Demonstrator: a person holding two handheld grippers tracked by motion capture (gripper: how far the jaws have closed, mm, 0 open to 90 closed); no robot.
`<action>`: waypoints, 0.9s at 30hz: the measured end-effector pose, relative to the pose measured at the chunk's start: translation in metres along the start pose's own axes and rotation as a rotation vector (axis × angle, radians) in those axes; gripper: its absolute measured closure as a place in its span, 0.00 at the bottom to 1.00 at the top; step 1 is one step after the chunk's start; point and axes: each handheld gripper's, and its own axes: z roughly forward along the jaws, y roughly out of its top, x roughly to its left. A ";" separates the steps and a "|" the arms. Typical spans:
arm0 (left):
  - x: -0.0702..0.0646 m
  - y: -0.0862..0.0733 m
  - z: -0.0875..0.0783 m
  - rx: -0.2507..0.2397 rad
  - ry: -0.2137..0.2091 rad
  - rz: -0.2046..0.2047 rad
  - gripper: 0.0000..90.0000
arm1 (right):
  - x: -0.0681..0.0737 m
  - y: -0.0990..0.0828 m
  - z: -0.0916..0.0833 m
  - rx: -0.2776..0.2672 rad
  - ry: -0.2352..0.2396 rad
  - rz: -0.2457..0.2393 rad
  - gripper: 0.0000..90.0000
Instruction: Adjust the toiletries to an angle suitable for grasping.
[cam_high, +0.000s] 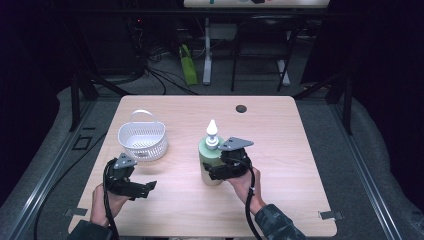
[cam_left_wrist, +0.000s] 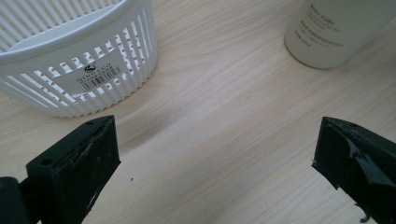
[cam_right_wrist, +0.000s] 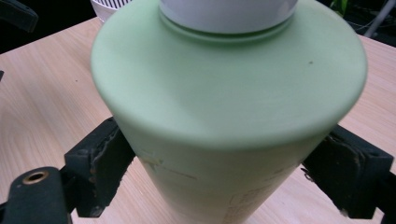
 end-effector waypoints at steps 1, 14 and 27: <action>0.000 0.000 0.000 -0.002 0.000 0.000 0.00 | 0.000 0.000 0.000 0.000 0.000 0.000 0.14; 0.001 0.004 -0.004 -0.041 -0.023 -0.006 0.00 | 0.005 0.007 0.001 0.035 0.070 -0.034 0.00; -0.029 0.041 -0.010 -0.140 -0.104 0.090 0.00 | -0.015 -0.019 -0.051 0.111 0.044 -0.018 0.00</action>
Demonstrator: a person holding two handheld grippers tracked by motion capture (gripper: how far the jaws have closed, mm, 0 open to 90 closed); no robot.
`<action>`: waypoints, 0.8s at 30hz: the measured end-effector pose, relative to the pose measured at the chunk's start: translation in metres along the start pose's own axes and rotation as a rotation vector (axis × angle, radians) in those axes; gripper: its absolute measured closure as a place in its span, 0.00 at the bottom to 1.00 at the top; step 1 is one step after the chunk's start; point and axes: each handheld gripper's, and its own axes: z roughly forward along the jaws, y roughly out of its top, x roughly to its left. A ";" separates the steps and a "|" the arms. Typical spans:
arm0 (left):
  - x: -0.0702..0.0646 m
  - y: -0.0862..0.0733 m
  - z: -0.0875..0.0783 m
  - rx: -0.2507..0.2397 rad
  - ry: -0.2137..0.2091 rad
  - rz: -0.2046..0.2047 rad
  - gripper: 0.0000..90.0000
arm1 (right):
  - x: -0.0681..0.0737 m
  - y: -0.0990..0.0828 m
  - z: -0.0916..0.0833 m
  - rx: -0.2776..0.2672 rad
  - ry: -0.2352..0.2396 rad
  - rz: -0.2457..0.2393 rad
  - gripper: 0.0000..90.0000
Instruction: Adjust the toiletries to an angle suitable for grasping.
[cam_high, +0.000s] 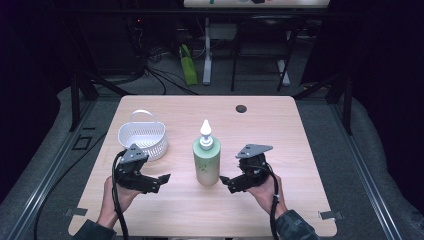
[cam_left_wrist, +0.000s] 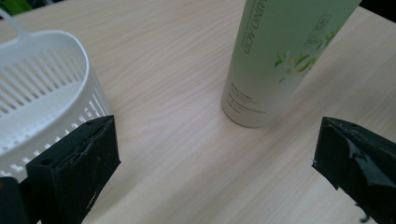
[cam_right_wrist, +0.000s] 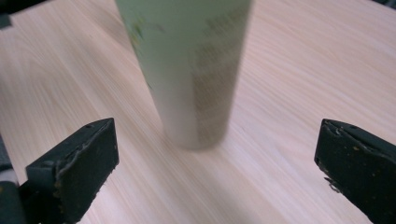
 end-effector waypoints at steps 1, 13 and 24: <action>-0.001 0.004 0.000 -0.004 0.008 0.016 0.00 | -0.003 -0.004 -0.004 0.011 -0.012 0.006 0.00; -0.008 0.034 0.009 -0.020 -0.060 0.048 0.00 | -0.043 -0.055 -0.042 0.123 -0.073 0.141 0.00; -0.016 0.050 0.018 -0.030 -0.110 0.066 0.00 | -0.066 -0.086 -0.059 0.188 -0.127 0.237 0.00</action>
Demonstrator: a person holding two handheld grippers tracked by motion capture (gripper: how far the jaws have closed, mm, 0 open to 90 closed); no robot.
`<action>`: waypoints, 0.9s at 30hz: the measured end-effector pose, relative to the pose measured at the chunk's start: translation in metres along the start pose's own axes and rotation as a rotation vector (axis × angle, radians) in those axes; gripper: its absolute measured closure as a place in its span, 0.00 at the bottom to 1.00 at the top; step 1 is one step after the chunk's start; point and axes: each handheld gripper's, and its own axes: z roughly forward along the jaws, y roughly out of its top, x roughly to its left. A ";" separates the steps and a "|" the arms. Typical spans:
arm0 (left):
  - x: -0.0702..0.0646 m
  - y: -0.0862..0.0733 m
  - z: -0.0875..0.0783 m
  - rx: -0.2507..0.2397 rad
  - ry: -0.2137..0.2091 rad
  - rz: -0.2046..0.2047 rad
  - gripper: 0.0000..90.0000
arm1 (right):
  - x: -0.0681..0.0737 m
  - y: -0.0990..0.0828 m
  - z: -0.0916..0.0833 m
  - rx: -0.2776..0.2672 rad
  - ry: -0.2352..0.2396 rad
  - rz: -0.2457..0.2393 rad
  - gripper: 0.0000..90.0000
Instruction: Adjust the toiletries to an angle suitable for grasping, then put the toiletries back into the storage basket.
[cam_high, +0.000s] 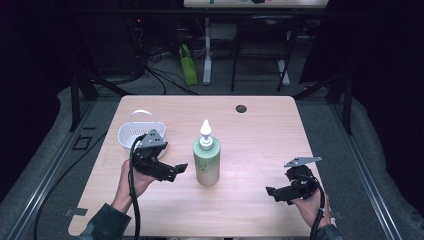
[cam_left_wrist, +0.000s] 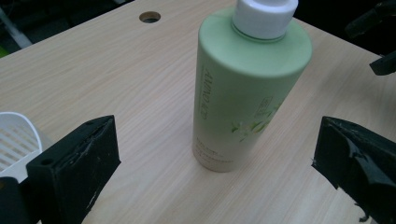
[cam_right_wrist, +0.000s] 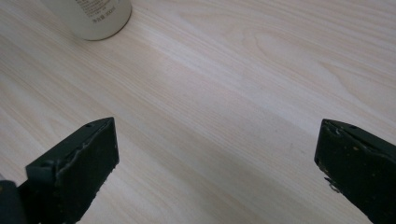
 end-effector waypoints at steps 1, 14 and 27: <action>0.000 0.001 0.000 0.000 -0.002 0.002 0.00 | -0.001 -0.001 -0.001 0.006 -0.002 0.005 0.00; -0.003 0.019 0.010 -0.026 -0.036 0.006 0.00 | -0.016 -0.009 0.001 0.062 -0.027 0.038 0.00; -0.011 0.036 0.022 -0.068 -0.078 0.020 0.00 | -0.023 -0.010 0.000 0.056 0.001 0.070 0.00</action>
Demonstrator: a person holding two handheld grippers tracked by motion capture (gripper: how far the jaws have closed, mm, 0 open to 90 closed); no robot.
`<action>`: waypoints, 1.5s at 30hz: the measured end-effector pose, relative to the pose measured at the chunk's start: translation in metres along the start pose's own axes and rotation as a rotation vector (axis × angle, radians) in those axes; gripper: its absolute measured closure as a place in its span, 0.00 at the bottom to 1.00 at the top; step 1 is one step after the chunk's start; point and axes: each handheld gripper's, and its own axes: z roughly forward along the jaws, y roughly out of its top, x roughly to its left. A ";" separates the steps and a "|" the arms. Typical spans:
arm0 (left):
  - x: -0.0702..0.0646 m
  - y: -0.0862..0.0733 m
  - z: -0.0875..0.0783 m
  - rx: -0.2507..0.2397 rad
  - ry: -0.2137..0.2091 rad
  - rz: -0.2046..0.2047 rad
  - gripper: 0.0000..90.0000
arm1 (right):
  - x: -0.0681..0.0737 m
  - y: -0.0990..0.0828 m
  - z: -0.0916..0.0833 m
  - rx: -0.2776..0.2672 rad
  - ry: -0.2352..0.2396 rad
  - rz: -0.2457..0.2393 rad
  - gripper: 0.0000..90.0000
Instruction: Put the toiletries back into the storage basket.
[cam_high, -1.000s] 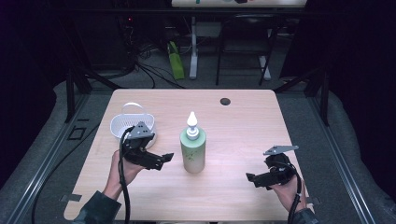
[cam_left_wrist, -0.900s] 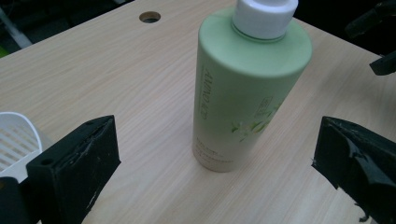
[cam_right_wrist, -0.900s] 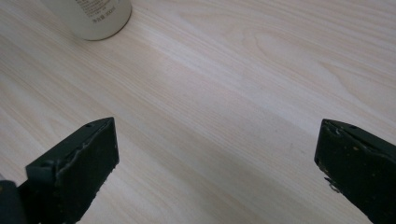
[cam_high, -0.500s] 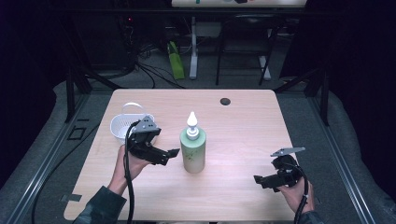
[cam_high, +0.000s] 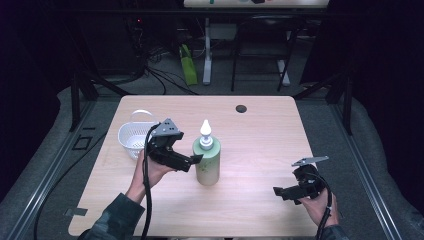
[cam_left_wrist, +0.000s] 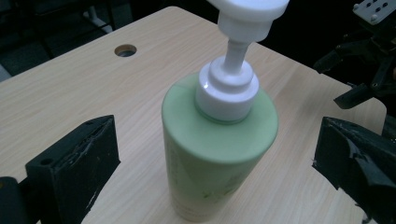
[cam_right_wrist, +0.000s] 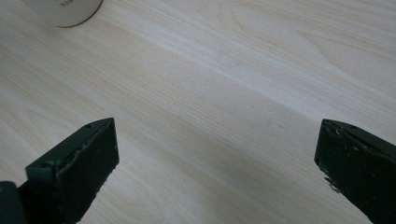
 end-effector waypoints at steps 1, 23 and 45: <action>-0.001 0.002 0.002 0.001 0.000 0.005 0.00 | 0.000 0.000 0.000 -0.002 0.002 0.001 0.00; -0.008 0.013 0.021 -0.101 0.026 0.004 0.24 | -0.002 0.001 0.007 0.016 0.012 -0.020 0.00; -0.006 0.008 0.025 -0.208 0.032 -0.028 0.58 | -0.001 0.001 0.008 0.021 -0.002 -0.028 0.00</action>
